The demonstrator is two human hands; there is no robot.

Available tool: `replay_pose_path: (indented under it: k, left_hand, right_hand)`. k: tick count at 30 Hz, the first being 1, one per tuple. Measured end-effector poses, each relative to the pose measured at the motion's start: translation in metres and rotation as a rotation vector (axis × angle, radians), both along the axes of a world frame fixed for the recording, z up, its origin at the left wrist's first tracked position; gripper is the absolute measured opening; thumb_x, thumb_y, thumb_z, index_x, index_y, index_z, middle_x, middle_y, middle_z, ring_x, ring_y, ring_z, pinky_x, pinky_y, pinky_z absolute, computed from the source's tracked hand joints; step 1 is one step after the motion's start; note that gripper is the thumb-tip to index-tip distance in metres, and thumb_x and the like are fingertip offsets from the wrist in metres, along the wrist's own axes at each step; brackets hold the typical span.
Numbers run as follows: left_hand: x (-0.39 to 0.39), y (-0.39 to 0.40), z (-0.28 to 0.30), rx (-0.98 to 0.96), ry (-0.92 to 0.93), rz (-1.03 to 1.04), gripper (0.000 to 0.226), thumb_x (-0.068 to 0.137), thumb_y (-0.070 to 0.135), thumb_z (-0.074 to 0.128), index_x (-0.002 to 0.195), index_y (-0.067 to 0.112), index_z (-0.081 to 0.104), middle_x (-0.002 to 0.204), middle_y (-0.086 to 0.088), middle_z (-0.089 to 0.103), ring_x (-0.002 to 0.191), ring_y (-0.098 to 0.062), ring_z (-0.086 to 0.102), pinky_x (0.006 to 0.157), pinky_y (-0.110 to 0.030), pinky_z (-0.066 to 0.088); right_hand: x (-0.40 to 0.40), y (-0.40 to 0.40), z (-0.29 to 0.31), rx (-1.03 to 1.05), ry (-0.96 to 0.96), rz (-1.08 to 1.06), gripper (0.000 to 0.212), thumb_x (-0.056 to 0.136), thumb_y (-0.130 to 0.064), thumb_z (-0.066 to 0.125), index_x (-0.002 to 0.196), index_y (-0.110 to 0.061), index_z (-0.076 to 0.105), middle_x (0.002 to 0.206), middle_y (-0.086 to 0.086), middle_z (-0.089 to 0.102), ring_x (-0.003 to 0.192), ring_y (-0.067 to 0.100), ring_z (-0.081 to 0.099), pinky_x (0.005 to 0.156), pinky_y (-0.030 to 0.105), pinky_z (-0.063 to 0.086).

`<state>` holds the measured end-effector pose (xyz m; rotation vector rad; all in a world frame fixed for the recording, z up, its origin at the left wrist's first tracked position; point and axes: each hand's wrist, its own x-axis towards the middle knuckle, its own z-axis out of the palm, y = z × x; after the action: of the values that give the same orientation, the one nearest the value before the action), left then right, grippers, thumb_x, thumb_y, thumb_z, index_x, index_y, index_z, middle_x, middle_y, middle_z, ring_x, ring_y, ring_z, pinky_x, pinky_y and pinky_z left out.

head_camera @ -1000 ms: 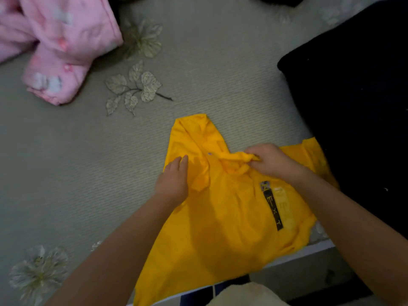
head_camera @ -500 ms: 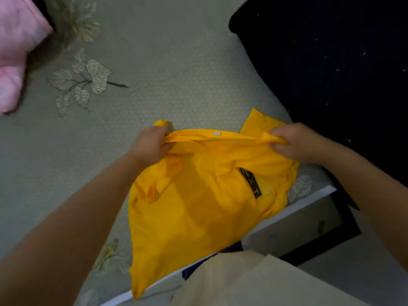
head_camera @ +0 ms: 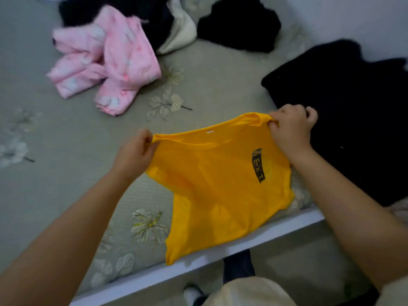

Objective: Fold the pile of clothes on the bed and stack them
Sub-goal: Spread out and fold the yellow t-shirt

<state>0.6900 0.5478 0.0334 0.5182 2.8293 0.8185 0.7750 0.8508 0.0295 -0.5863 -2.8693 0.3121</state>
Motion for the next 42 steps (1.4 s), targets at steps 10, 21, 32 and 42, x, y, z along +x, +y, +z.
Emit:
replay_pose_path:
  k: [10,21,32,42]
  left_hand:
    - [0.176,-0.155,0.109,-0.029,-0.046,0.045,0.021,0.094,0.008,0.046,0.101,-0.007,0.059,0.090,-0.027,0.060,0.088,-0.035,0.056,0.059,-0.026,0.020]
    - [0.188,-0.268,0.164,-0.423,-0.474,-0.050,0.032,0.097,0.026,0.042,0.121,0.009,0.056,0.128,-0.011,0.054,0.114,-0.024,0.049,0.093,-0.028,0.034]
    - [0.066,-0.355,0.107,-0.334,0.216,0.586,0.035,0.098,0.027,0.037,0.094,-0.001,0.057,0.099,-0.031,0.059,0.090,-0.045,0.056,0.061,-0.036,0.030]
    - [-0.092,-0.442,-0.005,-0.507,0.055,0.606,0.034,0.099,0.026,0.033,0.107,0.002,0.055,0.102,-0.029,0.058,0.093,-0.045,0.055,0.065,-0.037,0.033]
  right_hand:
    - [0.150,-0.126,0.117,-0.210,-0.418,0.373,0.018,0.089,-0.004,0.050,0.096,0.000,0.066,0.097,0.019,0.065,0.094,0.030,0.058,0.072,0.034,0.033]
    - [0.113,-0.228,0.189,-0.147,-0.708,0.499,0.014,0.091,-0.028,0.054,0.092,-0.016,0.060,0.092,0.004,0.056,0.084,0.019,0.051,0.068,0.028,0.039]
    - [-0.068,-0.332,0.135,0.206,-0.166,0.604,0.033,0.095,-0.033,0.045,0.087,-0.006,0.064,0.094,0.024,0.063,0.089,0.038,0.058,0.067,0.036,0.034]
    - [-0.257,-0.424,-0.009,-0.064,-0.310,0.643,0.028,0.094,-0.014,0.046,0.109,0.008,0.057,0.111,0.034,0.056,0.104,0.043,0.051,0.077,0.044,0.034]
